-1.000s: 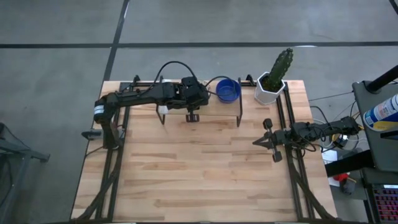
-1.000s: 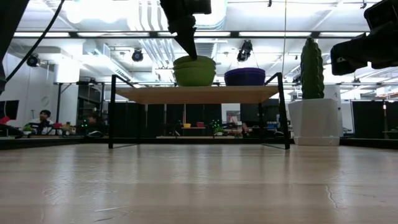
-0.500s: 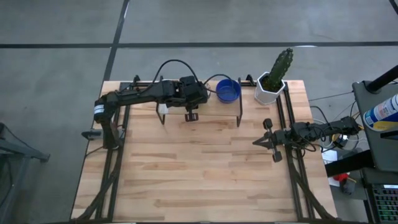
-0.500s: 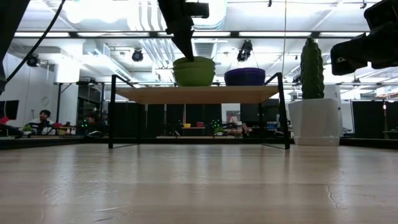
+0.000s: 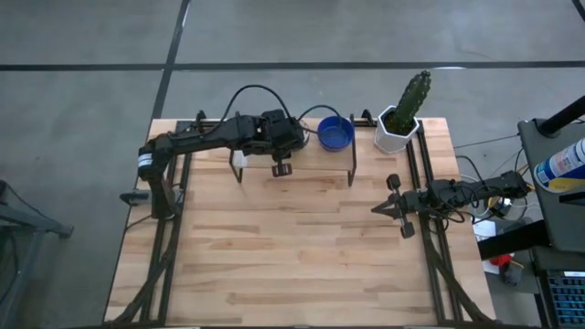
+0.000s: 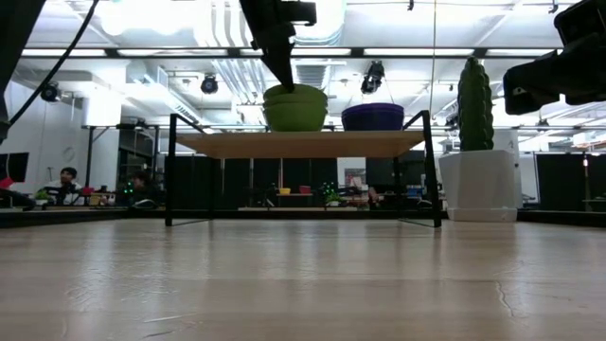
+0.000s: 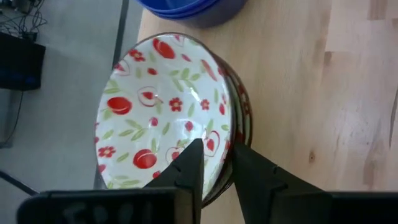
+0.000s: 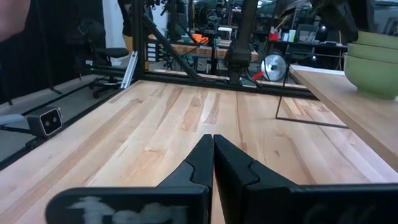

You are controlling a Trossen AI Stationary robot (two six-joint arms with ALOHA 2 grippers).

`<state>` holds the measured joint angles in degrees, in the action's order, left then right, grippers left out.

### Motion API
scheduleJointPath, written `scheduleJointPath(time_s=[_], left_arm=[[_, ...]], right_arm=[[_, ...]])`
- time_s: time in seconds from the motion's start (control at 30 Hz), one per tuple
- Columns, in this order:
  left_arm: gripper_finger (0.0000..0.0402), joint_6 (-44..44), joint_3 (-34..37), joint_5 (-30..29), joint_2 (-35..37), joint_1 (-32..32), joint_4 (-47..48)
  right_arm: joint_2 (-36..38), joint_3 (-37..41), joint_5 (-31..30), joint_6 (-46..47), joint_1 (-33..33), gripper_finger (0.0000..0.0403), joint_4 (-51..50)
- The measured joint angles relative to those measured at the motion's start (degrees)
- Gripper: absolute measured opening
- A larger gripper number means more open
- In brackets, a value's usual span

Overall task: Pick & Place Mini bowls
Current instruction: Stack the green patterned bowl on top of the other green patterned bowl on the shelf, then return to Home Position

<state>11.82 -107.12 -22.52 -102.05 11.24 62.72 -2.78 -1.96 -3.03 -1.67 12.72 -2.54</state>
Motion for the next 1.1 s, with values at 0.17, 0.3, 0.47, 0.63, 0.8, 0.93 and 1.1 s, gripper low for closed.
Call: scheduleJointPath(time_s=[0.17, 0.3, 0.47, 0.63, 0.8, 0.93, 1.1], left_arm=[[0.0115, -1.01, 0.02, -0.68, 0.08, 0.24, 0.11], [0.0142, -1.60, 0.27, -0.42, 0.08, 0.30, 0.36], [0.0147, -1.60, -1.46, -0.38, 0.08, 0.12, 2.71], [0.0147, -1.68, -3.67, -0.29, 0.27, -0.02, 3.45], [0.0147, -1.84, -5.03, -0.14, 1.29, -0.36, 3.37], [0.0147, -2.48, -5.28, 0.00, 1.82, -0.45, 3.45], [0.0147, -3.18, -5.41, 1.19, 2.38, -0.54, 3.87]], right_arm=[[0.01, 0.00, 0.00, 0.06, 0.01, 0.0008, -0.01], [0.01, 0.00, 0.00, -0.09, 0.01, 0.0008, 0.00], [0.01, 0.00, 0.00, 0.22, 0.01, 0.0008, -0.01], [-0.01, 0.00, 0.00, -0.25, 0.00, 0.0008, 0.00], [-0.01, 0.00, 0.00, 0.26, -0.01, 0.0008, -0.01], [-0.01, 0.00, -0.01, -0.21, 0.00, 0.0008, 0.01], [-0.01, 0.00, 0.00, -0.17, -0.01, 0.0008, -0.01]])
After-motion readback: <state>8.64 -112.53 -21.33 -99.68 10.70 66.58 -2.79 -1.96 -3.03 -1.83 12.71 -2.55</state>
